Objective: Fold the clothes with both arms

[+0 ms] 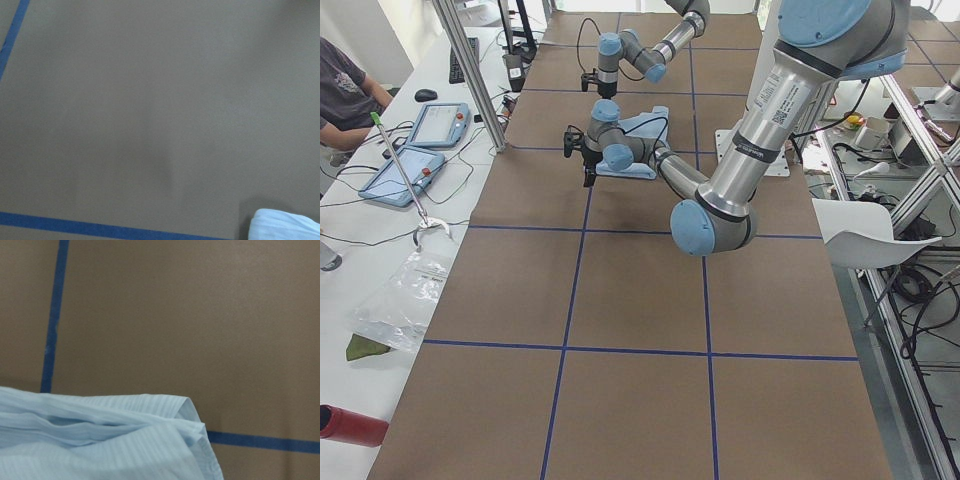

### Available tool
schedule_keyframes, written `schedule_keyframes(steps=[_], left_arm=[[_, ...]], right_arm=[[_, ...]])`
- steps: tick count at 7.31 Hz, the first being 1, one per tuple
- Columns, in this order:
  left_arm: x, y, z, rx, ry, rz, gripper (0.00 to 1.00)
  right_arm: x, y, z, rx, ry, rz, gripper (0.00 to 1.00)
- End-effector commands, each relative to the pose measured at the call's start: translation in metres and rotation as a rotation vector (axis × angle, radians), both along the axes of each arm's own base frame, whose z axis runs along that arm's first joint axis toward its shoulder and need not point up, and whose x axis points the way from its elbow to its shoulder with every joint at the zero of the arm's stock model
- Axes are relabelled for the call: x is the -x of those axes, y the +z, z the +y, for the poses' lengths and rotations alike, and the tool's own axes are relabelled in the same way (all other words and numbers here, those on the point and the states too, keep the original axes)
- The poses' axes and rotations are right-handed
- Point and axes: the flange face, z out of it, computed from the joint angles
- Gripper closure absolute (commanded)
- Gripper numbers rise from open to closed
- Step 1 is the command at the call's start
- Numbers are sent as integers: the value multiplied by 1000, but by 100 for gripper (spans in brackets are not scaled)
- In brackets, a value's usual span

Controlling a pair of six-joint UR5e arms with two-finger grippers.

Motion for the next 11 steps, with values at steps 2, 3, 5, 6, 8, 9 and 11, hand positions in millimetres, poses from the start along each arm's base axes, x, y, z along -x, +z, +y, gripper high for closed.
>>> schedule_keyframes(steps=[2, 3, 5, 6, 8, 9, 11], left_arm=[[9, 1, -7, 1, -12, -1, 0], [11, 2, -8, 2, -15, -2, 0], [15, 2, -11, 2, -21, -2, 0], [15, 2, -11, 2, -21, -2, 0], [15, 2, -11, 2, -21, -2, 0], [15, 2, -11, 2, -21, -2, 0], [16, 2, -12, 2, -22, 0, 0]], right_arm=[[45, -12, 13, 9, -46, 17, 0], [61, -24, 4, 9, -44, 27, 0], [72, -38, -15, -8, -14, 53, 0], [86, -43, -32, -20, 16, 96, 0], [94, -24, -60, -89, 73, 65, 0], [78, -40, -78, -98, 104, 50, 0], [46, -52, -105, -86, 118, 22, 0]])
